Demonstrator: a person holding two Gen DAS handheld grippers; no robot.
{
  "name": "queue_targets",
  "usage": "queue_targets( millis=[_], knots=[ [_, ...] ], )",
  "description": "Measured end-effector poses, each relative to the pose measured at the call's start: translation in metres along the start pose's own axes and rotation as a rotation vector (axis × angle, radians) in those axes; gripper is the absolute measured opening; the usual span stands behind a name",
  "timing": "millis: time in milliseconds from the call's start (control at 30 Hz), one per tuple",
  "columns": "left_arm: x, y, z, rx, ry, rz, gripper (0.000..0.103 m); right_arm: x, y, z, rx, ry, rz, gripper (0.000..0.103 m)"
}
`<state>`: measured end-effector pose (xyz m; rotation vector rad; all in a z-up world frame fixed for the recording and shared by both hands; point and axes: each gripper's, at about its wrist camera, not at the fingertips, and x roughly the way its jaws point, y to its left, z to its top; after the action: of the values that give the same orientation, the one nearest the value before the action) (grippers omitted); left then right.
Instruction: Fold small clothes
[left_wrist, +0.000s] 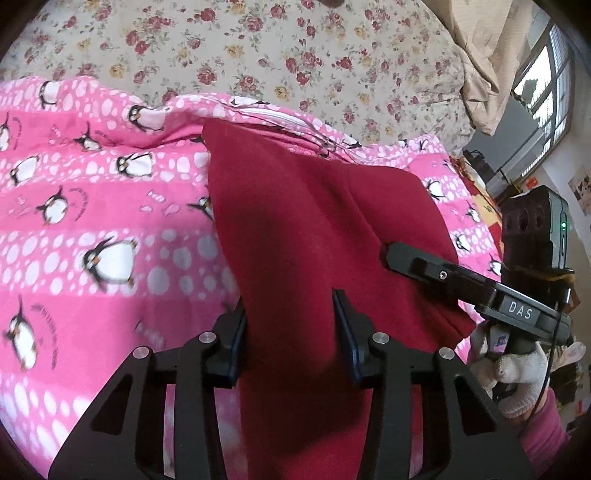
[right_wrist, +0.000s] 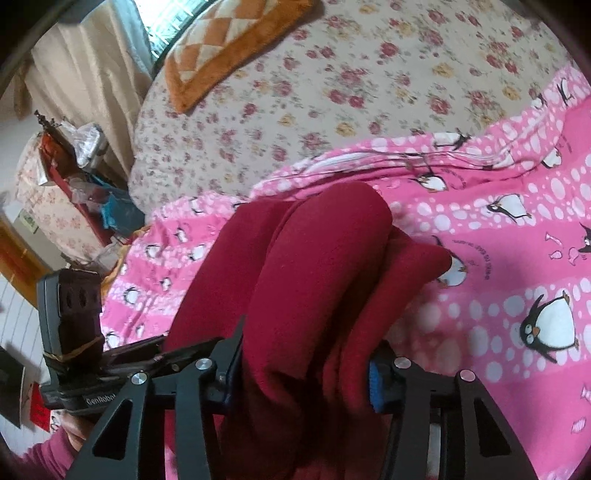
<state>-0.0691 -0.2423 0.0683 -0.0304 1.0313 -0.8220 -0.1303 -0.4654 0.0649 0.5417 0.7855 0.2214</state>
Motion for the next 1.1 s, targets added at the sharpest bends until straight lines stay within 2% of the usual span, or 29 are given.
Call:
queue_targets(
  millis=[300,500,567,667,767,900,1000,1100],
  knots=[
    [-0.064,0.01,-0.04,-0.007,-0.001,0.043,0.04,-0.012,0.052,-0.029,-0.053,0.051,0.09,0.049],
    [-0.074,0.024,-0.071,-0.041,0.011,0.077,0.041,-0.002,0.074,-0.055,-0.065,0.098,0.109,0.049],
    [-0.065,0.031,-0.081,-0.065,0.035,0.088,0.041,0.004,0.075,-0.063,-0.076,0.112,0.079,0.049],
    [-0.058,0.034,-0.091,-0.068,0.026,0.113,0.052,0.02,0.066,-0.076,-0.094,0.155,-0.018,0.049],
    [-0.061,0.033,-0.093,-0.07,0.008,0.134,0.062,0.015,0.06,-0.08,-0.087,0.14,-0.02,0.052],
    [-0.071,0.027,-0.093,-0.036,-0.021,0.196,0.063,-0.008,0.061,-0.078,-0.091,0.106,-0.055,0.054],
    [-0.079,0.024,-0.095,-0.025,-0.055,0.249,0.063,-0.03,0.077,-0.079,-0.162,0.055,-0.099,0.054],
    [-0.085,0.026,-0.095,-0.048,-0.081,0.27,0.063,-0.048,0.1,-0.081,-0.236,0.011,-0.085,0.054]
  ],
)
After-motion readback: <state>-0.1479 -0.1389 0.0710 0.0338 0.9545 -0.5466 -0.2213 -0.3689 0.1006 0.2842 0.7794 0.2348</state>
